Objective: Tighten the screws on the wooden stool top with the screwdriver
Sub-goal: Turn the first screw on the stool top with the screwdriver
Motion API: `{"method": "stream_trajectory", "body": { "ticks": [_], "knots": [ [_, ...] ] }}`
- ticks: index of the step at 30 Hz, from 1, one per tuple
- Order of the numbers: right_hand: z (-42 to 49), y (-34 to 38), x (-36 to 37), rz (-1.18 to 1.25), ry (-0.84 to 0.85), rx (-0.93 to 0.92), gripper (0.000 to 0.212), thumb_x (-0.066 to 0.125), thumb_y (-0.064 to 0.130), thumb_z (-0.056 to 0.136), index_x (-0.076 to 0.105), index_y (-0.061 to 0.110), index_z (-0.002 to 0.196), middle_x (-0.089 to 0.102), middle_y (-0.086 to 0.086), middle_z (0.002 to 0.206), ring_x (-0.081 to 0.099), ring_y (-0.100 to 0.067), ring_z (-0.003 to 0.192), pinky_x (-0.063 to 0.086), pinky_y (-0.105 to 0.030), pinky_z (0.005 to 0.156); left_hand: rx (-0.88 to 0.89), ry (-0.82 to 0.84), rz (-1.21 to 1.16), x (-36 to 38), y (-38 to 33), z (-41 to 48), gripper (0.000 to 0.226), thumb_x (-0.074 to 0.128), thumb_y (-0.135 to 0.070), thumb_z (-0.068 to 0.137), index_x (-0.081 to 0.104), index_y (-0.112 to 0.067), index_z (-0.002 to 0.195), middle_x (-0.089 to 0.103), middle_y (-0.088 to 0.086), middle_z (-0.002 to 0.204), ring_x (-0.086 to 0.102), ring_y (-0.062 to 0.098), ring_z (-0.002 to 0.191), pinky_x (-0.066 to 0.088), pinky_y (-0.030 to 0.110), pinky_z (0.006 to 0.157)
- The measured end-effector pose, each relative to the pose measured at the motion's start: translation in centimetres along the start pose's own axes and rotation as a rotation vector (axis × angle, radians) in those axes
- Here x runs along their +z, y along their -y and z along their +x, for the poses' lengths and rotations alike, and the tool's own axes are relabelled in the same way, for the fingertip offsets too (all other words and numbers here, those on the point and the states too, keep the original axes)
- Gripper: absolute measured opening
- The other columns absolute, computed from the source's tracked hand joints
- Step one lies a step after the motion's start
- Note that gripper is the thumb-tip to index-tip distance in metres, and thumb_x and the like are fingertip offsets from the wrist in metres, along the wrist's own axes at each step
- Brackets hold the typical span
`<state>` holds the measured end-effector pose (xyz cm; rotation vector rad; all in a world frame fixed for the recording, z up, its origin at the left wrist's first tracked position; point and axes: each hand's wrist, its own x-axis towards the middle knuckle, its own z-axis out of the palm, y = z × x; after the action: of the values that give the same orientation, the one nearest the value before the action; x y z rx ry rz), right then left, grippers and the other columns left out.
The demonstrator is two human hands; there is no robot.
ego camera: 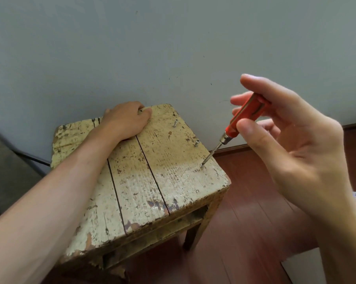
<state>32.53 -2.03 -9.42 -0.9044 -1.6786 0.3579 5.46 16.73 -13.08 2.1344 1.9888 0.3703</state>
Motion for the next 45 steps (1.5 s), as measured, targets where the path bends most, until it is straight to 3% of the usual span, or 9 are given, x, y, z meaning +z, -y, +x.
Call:
{"method": "stream_trajectory", "body": {
  "ticks": [6,11,19,24,28,31,35,38,45],
  "knots": [
    [-0.1,0.0,-0.1,0.067,0.052,-0.009,0.048,0.063,0.003,0.106,0.055,0.013,0.153,0.074,0.003,0.132,0.073,-0.024,0.122,0.060,-0.045,0.099,0.003,0.005,-0.005,-0.1,0.0,-0.1,0.052,0.034,-0.054,0.103,0.056,-0.022,0.137,0.059,0.004,0.140,0.052,0.031,0.129,0.036,0.050,0.110],
    [0.1,0.0,0.0,0.061,0.021,-0.017,0.042,0.067,0.006,0.105,0.061,0.019,0.145,0.076,0.004,0.124,0.075,-0.025,0.116,0.062,-0.042,0.096,0.010,0.001,-0.010,-0.1,0.0,-0.2,0.052,0.034,-0.054,0.103,0.057,-0.022,0.136,0.060,0.004,0.138,0.052,0.031,0.127,0.036,0.050,0.110],
    [0.2,0.0,0.9,-0.083,-0.120,-0.035,0.037,0.080,0.026,0.098,0.067,0.034,0.132,0.074,0.007,0.104,0.076,-0.021,0.096,0.056,-0.053,0.082,0.003,0.001,-0.008,-0.2,0.0,-0.2,0.053,0.034,-0.055,0.103,0.055,-0.022,0.138,0.059,0.005,0.140,0.051,0.032,0.129,0.035,0.050,0.111],
    [0.1,0.0,0.4,-0.041,-0.058,-0.008,0.042,0.074,0.022,0.103,0.063,0.028,0.143,0.074,0.004,0.113,0.077,-0.024,0.101,0.056,-0.056,0.079,0.001,0.004,-0.011,-0.1,0.0,-0.2,0.054,0.033,-0.055,0.103,0.054,-0.022,0.140,0.057,0.005,0.142,0.050,0.031,0.131,0.034,0.051,0.112],
    [-0.1,0.1,-0.4,0.059,0.088,0.004,0.051,0.061,0.009,0.108,0.050,0.016,0.158,0.070,0.003,0.138,0.072,-0.027,0.122,0.059,-0.049,0.097,-0.002,0.000,-0.012,-0.1,0.0,-0.2,0.054,0.033,-0.055,0.103,0.054,-0.023,0.140,0.057,0.004,0.143,0.050,0.031,0.132,0.033,0.050,0.112],
    [0.0,0.3,-0.4,0.109,0.128,0.008,0.052,0.057,0.004,0.108,0.048,0.016,0.158,0.070,0.002,0.139,0.070,-0.025,0.127,0.059,-0.039,0.102,0.001,-0.001,-0.007,-0.1,0.0,-0.1,0.054,0.033,-0.055,0.103,0.054,-0.023,0.140,0.057,0.004,0.143,0.050,0.030,0.132,0.034,0.050,0.112],
    [0.0,0.4,-0.3,0.095,0.096,0.000,0.047,0.064,0.006,0.106,0.057,0.023,0.149,0.075,0.004,0.124,0.074,-0.025,0.118,0.060,-0.036,0.099,0.004,0.000,0.001,0.0,0.0,-0.1,0.055,0.032,-0.056,0.103,0.054,-0.023,0.140,0.057,0.004,0.143,0.050,0.031,0.131,0.035,0.049,0.111],
    [0.1,0.4,0.3,0.032,0.003,0.000,0.043,0.074,0.015,0.101,0.063,0.033,0.138,0.076,0.006,0.111,0.076,-0.023,0.110,0.061,-0.045,0.090,-0.003,-0.004,0.003,0.1,0.1,-0.1,0.054,0.033,-0.056,0.103,0.055,-0.023,0.139,0.058,0.004,0.141,0.051,0.031,0.129,0.035,0.048,0.110],
    [0.0,0.5,1.0,0.001,-0.052,-0.012,0.039,0.077,0.016,0.100,0.066,0.038,0.131,0.074,0.013,0.107,0.076,-0.022,0.104,0.057,-0.053,0.081,-0.006,-0.007,0.009,0.1,0.0,0.0,0.054,0.032,-0.056,0.103,0.055,-0.023,0.139,0.058,0.004,0.142,0.051,0.032,0.130,0.035,0.049,0.109]
  ]
}}
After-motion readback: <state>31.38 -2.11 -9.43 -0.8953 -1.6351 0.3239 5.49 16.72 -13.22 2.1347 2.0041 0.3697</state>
